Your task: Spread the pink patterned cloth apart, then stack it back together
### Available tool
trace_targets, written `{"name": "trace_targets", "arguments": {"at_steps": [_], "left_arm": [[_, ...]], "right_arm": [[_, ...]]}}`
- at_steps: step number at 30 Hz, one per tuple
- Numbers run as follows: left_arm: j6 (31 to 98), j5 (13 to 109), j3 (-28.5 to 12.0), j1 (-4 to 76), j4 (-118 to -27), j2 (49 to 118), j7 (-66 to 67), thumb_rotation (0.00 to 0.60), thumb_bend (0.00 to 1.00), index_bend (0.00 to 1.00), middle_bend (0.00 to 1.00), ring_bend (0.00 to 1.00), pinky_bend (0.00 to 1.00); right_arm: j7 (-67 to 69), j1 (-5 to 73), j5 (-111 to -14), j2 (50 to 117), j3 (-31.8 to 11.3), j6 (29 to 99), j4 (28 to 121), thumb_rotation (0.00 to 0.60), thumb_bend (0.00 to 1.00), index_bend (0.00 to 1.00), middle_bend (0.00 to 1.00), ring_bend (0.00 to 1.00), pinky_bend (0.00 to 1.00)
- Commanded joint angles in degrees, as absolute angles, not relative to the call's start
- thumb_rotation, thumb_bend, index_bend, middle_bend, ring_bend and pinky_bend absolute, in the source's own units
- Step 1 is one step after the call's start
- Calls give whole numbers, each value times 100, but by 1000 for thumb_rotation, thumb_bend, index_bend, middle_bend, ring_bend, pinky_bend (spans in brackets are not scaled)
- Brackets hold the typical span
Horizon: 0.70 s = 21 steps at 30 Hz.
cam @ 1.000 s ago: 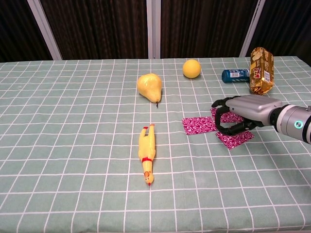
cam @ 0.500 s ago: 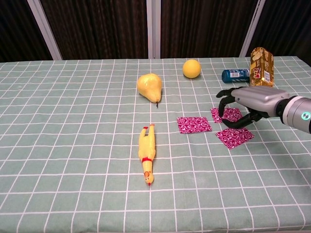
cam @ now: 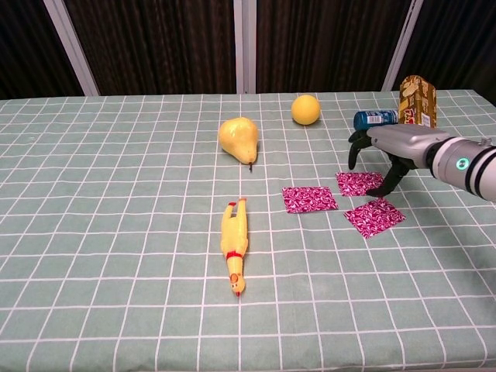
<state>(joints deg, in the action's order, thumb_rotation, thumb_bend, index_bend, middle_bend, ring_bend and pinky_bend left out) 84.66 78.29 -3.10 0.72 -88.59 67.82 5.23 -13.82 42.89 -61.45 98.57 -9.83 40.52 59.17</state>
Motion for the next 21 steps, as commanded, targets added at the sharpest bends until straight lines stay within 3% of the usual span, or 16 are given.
{"name": "trace_targets", "arguments": {"at_steps": [1,21], "left_arm": [[8457,7821,-315,76,-8857,6783,523,600,35,255,231,167,144],[8407,7817,-301,75,-8767,6811,444,600,35,255,231,167,144]], "right_arm": [[-1465,4377,-6065,9978,-1022,3983,5778,577,146,349,65,0,0],[-1635,4366,-5900,10122,-988,4043,5596,530,135,313,63,0,0]]}}
